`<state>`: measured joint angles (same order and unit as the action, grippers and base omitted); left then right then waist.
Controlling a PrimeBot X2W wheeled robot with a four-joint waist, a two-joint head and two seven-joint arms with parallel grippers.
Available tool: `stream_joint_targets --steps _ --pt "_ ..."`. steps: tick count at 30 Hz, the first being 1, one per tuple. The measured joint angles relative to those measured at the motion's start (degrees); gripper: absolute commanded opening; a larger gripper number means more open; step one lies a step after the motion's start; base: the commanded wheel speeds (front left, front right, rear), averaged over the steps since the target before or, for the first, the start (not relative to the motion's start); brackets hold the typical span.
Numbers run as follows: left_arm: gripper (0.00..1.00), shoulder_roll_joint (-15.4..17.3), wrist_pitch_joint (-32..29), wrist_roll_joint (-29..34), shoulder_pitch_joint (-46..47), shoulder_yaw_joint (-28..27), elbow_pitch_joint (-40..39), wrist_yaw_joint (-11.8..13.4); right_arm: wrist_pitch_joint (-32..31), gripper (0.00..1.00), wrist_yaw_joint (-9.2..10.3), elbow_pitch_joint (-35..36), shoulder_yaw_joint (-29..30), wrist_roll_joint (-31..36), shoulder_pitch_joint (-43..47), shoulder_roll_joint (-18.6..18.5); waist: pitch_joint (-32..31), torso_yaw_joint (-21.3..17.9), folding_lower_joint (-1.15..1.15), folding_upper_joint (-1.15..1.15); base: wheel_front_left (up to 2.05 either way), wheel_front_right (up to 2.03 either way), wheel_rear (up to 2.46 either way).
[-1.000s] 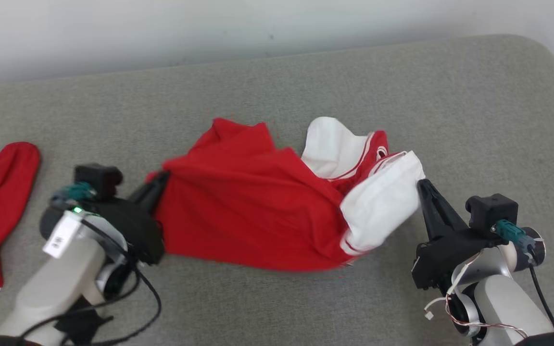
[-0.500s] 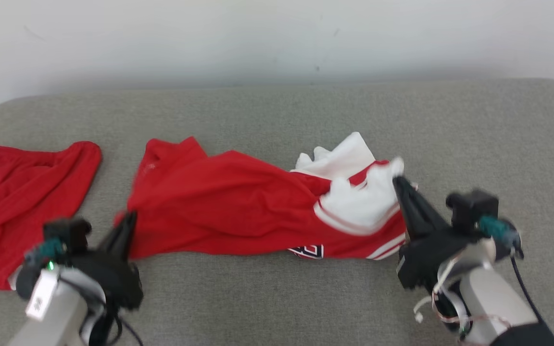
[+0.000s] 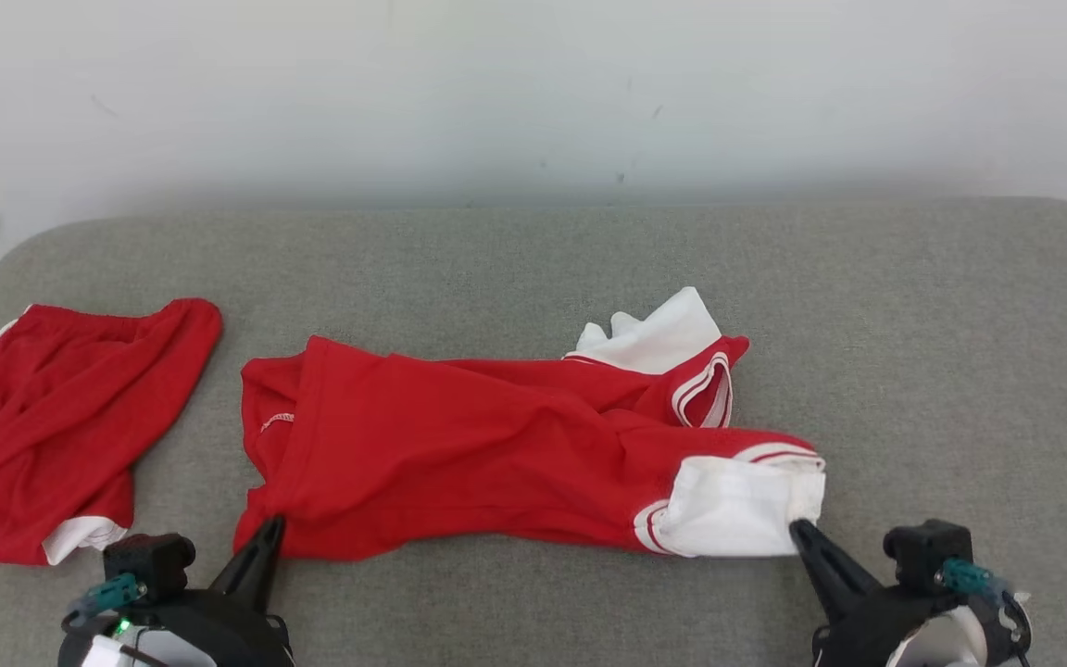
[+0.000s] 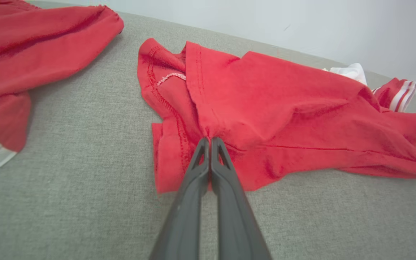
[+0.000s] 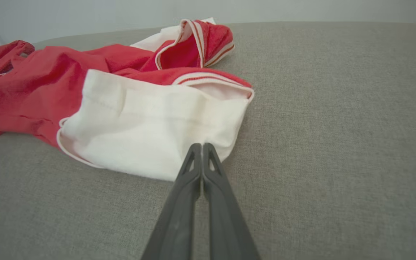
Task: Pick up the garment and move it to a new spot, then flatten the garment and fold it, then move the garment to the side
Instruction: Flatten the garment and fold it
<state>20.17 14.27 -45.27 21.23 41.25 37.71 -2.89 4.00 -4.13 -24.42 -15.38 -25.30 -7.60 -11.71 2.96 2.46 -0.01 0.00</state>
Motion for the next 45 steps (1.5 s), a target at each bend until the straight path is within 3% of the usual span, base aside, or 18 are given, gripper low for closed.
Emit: stream_joint_targets --steps 6,7,8,20,24,35,36,37,38,45 --pt "0.00 0.9 0.1 0.0 -2.2 -1.8 -3.3 1.2 -1.6 0.01 -0.01 -1.3 -0.5 0.0 1.2 -0.8 0.2 -0.5 0.00 0.00 0.00 0.00 0.00" --pt "0.00 1.2 0.1 0.0 -2.6 -1.9 -3.5 1.4 -1.8 0.56 -0.08 -1.4 -0.5 0.0 1.2 -0.6 0.3 -0.6 0.01 0.00 0.00 0.00 0.00" --pt "0.00 1.3 0.1 0.1 -2.8 -1.9 -3.8 1.4 -2.0 1.00 -0.18 -1.4 -0.3 -0.6 1.3 -0.5 0.4 -0.8 0.01 0.00 0.00 0.00 0.00" --pt "0.00 1.6 0.1 0.5 -6.0 -3.8 -7.3 2.9 -1.7 1.00 -2.16 9.9 3.1 -8.1 3.9 -2.2 0.3 -1.9 0.01 0.01 0.00 0.00 0.00" --pt "0.00 1.4 0.1 1.0 -6.0 -4.1 -8.8 3.2 -3.6 1.00 -0.85 9.2 3.7 -6.1 3.5 -4.0 0.4 -2.2 0.01 0.01 0.00 0.00 0.00" --pt "0.00 1.0 0.1 2.3 -5.7 -4.2 -11.2 3.4 -8.9 1.00 0.11 1.9 2.4 -6.5 -2.4 -2.5 1.5 -1.0 0.02 0.01 0.00 0.00 0.00" --pt "0.00 1.0 0.1 2.4 -5.7 -4.2 -11.3 3.4 -9.3 0.96 0.11 1.5 2.1 -6.4 -2.7 -2.4 1.6 -0.7 0.02 0.01 0.00 0.00 0.00" --pt "0.00 1.0 0.1 2.5 -5.7 -4.2 -11.3 3.4 -9.7 0.40 0.11 1.0 1.8 -6.4 -2.9 -2.3 1.7 -0.5 0.02 0.01 0.00 0.00 0.00" --pt "0.00 1.0 0.1 2.5 -5.7 -4.3 -11.3 3.4 -10.0 0.00 0.10 0.5 1.5 -6.3 -3.3 -2.3 1.8 -0.3 0.02 0.01 0.00 0.00 0.00" --pt "0.00 1.2 0.1 2.5 -6.0 -5.6 -11.8 3.5 -10.5 0.00 0.09 0.6 1.2 -6.4 -4.6 -2.0 1.8 -0.1 0.02 0.01 0.00 0.00 0.00"
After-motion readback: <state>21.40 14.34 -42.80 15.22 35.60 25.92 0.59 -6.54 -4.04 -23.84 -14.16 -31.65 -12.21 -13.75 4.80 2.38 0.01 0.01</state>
